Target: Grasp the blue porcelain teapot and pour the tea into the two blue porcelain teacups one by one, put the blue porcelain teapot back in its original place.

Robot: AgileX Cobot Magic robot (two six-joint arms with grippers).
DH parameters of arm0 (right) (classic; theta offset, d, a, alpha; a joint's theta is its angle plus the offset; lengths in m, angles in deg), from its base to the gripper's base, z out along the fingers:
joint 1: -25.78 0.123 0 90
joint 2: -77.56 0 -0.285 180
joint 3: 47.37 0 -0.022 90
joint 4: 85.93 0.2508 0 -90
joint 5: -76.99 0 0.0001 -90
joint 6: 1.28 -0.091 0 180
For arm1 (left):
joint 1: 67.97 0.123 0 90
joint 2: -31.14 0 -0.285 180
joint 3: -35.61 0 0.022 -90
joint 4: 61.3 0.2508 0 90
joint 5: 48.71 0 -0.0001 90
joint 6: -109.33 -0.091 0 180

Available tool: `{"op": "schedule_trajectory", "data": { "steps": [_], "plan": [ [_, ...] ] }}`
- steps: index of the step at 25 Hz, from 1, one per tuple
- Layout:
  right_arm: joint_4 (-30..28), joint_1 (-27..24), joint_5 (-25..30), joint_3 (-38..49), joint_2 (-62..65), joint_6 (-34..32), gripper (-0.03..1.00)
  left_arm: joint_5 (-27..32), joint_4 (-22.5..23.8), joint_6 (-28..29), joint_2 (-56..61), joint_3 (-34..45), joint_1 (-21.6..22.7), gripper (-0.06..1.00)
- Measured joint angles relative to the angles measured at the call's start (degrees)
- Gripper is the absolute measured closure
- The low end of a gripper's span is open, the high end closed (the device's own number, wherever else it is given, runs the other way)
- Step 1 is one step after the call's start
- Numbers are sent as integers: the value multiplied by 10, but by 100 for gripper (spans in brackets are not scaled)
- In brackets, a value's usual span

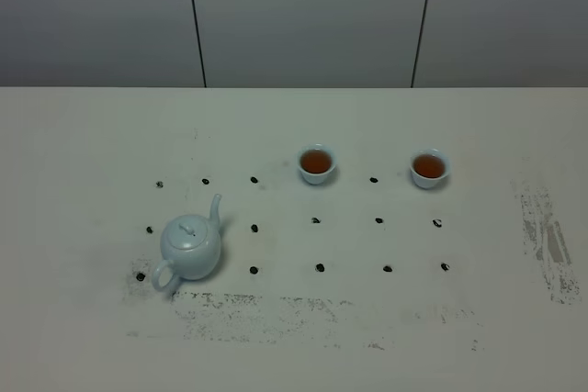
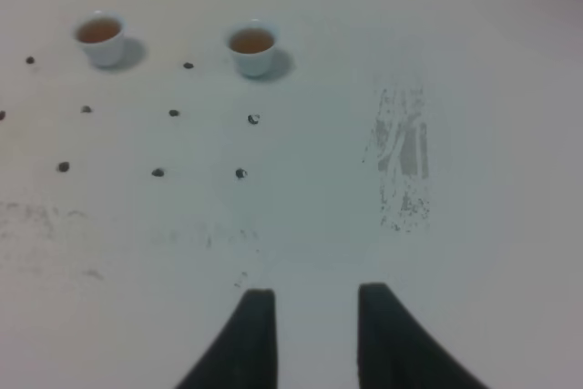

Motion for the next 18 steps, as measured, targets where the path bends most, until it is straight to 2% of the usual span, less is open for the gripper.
{"op": "schedule_trajectory", "data": {
  "steps": [18],
  "plan": [
    [0, 0, 0, 0, 0, 0, 76, 0, 0, -1, 0, 3, 2, 56]
  ]
}}
